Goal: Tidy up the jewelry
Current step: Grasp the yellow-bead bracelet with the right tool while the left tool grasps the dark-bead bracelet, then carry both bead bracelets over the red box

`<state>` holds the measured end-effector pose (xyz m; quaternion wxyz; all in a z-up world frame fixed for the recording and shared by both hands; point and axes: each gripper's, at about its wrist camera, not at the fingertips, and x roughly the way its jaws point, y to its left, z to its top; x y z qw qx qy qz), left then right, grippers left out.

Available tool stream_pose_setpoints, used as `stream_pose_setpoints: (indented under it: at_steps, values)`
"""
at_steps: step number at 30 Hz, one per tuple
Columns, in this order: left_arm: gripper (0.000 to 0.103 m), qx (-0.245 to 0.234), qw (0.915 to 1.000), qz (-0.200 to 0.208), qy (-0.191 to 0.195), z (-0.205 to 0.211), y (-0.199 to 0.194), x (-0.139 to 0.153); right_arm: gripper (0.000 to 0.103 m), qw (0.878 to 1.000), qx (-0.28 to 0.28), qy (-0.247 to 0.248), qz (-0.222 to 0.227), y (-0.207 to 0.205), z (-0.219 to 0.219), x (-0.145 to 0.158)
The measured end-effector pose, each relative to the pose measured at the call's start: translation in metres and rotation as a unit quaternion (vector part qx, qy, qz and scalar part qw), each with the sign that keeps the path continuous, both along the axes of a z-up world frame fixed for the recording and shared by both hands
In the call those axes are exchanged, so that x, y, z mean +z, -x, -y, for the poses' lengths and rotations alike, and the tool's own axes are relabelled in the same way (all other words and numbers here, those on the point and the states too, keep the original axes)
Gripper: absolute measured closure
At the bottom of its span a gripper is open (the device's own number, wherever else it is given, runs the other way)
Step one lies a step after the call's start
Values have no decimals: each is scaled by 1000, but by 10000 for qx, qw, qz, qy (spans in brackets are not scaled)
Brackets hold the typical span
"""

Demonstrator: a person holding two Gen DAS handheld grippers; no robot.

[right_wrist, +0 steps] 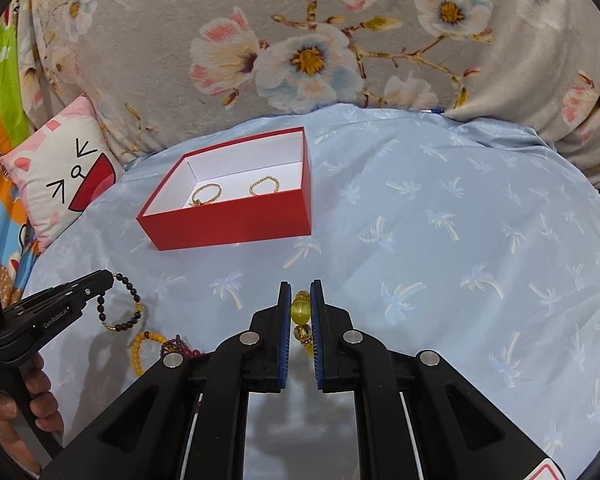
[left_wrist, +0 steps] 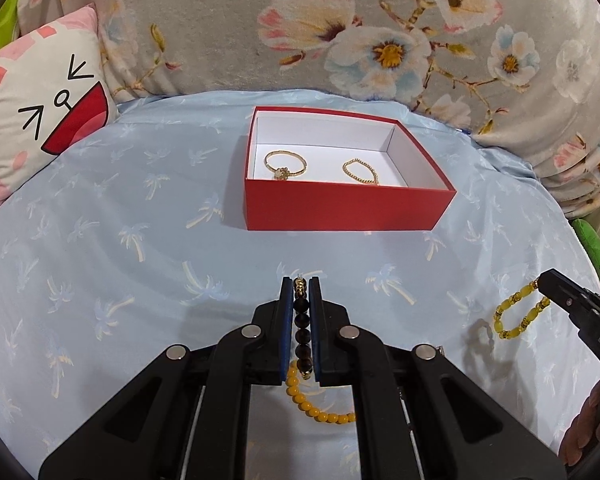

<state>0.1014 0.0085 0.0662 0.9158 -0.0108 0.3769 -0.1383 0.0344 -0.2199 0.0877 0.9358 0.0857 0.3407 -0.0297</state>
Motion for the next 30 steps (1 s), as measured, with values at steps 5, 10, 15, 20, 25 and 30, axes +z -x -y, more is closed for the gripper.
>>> stream_pose_setpoints:
  at_steps: [5,10,15,20,25,30]
  values:
    - [95,-43,9999,89,-20,3,-6,10,94,9990,248,-354,59,-13,-3,11]
    - [95,-93,9998,152,-22,7,-19,21,94,9989,406,-136,184,-31,-15,25]
    - [95,-115,9996,240,-99,14,-40,30,94,9983,512,18,272,-55,-23,36]
    - [95,-106,9992,347,-138,20,-65,39,94,9975,595,109,359,-86,-27,46]
    - [95,-78,9991,392,-161,24,-94,44,94,9966,694,98,434,-119,-31,53]
    - [95,-12,9990,421,-164,23,-119,45,94,9961,738,196,447,-151,-37,56]
